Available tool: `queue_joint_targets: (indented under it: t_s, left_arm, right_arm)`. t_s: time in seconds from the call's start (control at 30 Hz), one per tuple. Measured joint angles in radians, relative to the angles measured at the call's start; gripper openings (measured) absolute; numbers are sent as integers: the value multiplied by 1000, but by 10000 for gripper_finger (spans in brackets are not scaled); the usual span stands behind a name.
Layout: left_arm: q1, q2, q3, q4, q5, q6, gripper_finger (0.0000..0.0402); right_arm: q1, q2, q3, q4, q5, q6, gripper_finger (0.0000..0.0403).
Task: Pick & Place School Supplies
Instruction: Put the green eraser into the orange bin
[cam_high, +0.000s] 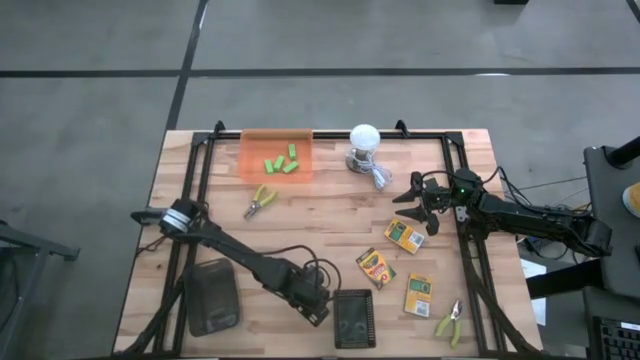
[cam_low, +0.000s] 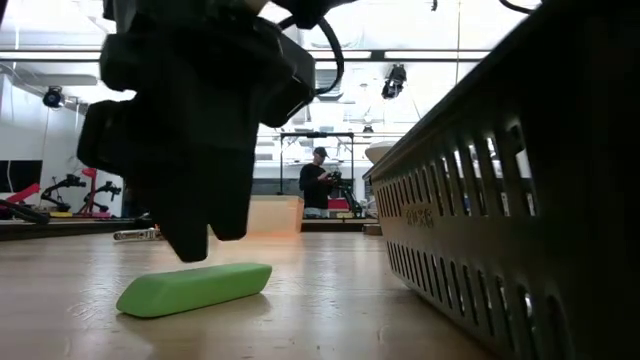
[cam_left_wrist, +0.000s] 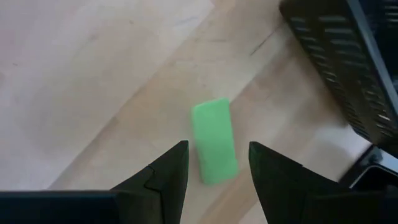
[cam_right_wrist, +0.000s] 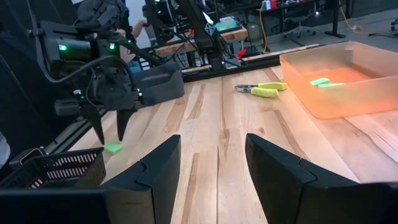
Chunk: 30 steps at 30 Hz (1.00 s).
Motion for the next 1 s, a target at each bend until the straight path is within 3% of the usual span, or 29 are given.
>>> queue_joint_targets:
  t_s: [0.37,1.0]
  left_arm:
    - [-5,0,-47,102,-3,-1,172]
    - [-13,18,-61,118,2,31,172]
  right_arm:
    - [0,0,0,0,0,0,178]
    - [0,0,0,0,0,0,178]
